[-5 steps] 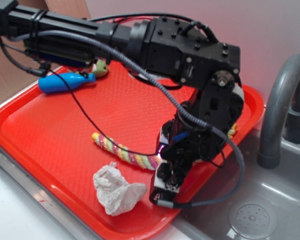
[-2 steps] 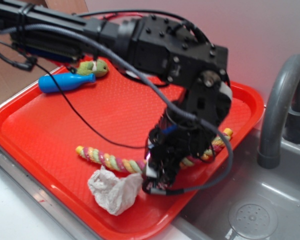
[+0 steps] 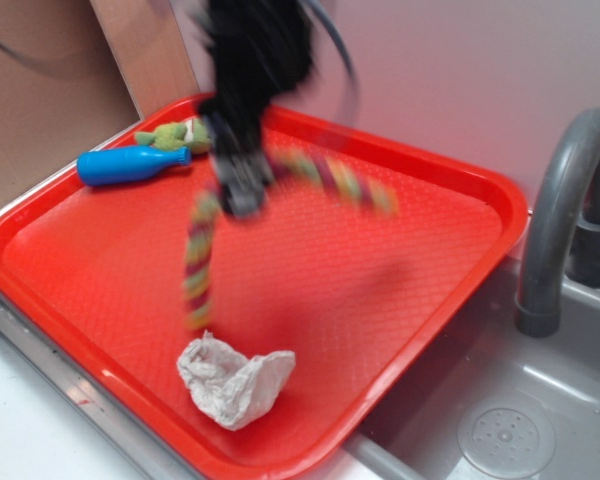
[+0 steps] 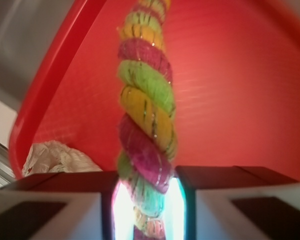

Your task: Grab the multicolored rope.

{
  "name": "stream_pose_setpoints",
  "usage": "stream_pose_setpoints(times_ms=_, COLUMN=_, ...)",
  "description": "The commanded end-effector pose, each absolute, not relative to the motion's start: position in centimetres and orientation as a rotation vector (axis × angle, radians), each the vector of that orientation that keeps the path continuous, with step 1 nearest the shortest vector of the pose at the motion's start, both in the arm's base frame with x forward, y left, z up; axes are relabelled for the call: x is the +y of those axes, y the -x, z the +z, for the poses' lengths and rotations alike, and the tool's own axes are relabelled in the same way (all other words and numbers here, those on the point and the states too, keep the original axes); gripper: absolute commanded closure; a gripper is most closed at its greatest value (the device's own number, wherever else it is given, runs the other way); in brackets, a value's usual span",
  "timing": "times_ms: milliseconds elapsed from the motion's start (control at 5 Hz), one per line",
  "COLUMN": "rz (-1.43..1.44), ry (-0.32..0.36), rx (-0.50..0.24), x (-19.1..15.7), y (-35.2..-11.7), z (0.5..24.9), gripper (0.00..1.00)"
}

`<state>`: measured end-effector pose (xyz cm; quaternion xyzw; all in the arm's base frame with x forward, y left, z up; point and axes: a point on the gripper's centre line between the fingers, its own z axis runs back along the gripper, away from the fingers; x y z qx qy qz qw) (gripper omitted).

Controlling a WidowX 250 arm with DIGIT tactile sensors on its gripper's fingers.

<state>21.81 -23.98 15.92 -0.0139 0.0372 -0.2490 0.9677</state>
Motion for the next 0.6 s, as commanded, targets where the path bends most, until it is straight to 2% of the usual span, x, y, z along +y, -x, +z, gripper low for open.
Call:
stream_pose_setpoints(times_ms=0, rz=-0.284, ry=0.126, rx=-0.092, x=-18.3, y=-17.3, z=23.5, gripper=1.00)
stream_pose_setpoints(times_ms=200, rz=-0.182, ry=0.075, rx=-0.126, x=-16.8, y=-15.4, z=24.9, gripper=1.00)
stream_pose_setpoints(times_ms=400, rz=-0.128, ry=0.064, rx=-0.072, x=-16.3, y=-14.5, z=24.5, gripper=1.00)
